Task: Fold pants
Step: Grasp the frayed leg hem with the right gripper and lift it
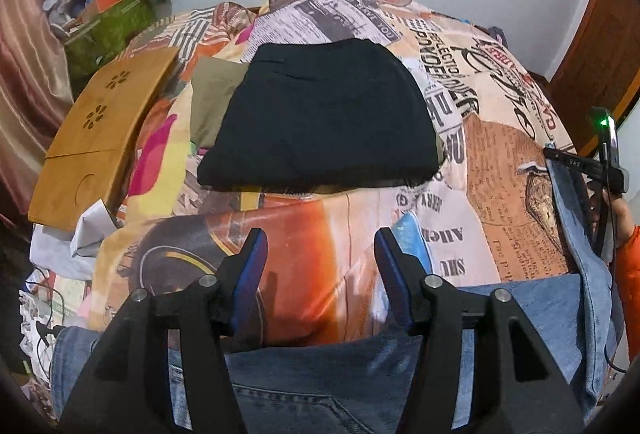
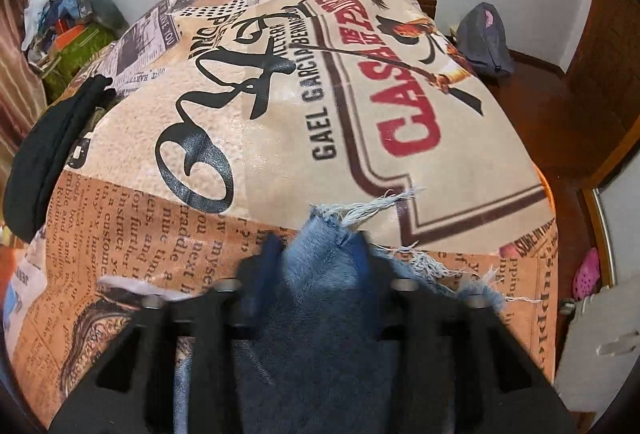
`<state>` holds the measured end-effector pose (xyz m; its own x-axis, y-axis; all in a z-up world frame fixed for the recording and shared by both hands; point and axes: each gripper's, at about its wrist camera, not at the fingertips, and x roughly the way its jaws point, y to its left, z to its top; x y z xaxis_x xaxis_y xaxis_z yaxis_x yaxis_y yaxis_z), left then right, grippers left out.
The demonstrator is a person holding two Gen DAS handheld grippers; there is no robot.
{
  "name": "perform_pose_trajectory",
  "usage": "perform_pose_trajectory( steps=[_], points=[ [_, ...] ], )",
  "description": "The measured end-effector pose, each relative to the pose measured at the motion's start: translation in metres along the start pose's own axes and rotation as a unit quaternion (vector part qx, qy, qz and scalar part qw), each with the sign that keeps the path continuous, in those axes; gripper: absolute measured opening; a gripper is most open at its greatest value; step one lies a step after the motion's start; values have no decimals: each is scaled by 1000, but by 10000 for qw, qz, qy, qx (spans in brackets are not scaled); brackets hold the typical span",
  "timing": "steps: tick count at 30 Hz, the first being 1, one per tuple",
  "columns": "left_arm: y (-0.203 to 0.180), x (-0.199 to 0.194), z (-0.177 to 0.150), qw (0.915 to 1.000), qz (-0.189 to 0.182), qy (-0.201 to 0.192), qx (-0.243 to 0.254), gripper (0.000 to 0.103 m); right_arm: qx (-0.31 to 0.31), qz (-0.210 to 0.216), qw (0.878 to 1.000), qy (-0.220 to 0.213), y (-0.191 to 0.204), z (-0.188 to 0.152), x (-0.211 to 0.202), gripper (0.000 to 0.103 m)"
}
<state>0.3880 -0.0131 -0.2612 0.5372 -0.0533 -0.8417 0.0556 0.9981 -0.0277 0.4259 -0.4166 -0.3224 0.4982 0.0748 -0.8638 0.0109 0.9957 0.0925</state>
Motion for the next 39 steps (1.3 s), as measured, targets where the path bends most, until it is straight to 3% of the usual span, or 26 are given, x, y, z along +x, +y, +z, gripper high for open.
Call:
perform_pose_trajectory(
  steps=[2, 6, 18, 28, 32, 33, 35, 37, 39],
  points=[
    [-7, -3, -2, 10000, -66, 41, 3, 55, -50, 34, 10000, 62, -4, -1, -4, 7],
    [-26, -19, -10, 9997, -209, 67, 101, 55, 85, 84, 9999, -92, -18, -6, -31, 7],
    [-124, -68, -52, 9931, -949, 144, 672, 64, 504, 64, 9934, -1026, -82, -49, -202, 7],
    [-209, -82, -102, 9758, -1768, 469, 1194, 65, 886, -36, 9882, -1252, -126, -103, -261, 7],
    [-237, -81, -123, 9719, -1747, 473, 1502, 65, 1033, -9, 9862, -1295, -132, -112, -266, 7],
    [-242, -81, -127, 9718, -1683, 453, 1591, 62, 1057, 2, 9857, -1315, -135, -113, -268, 7],
    [-254, -81, -136, 9710, -1496, 399, 1824, 47, 1078, 16, 9845, -1384, -137, -113, -273, 7],
    [-263, -82, -141, 9696, -1327, 320, 2033, 6, 1072, 16, 9834, -1464, -138, -111, -279, 7],
    [-264, -86, -139, 9698, -1326, 239, 2032, 5, 1033, 13, 9820, -1581, -138, -112, -289, 7]
  ],
)
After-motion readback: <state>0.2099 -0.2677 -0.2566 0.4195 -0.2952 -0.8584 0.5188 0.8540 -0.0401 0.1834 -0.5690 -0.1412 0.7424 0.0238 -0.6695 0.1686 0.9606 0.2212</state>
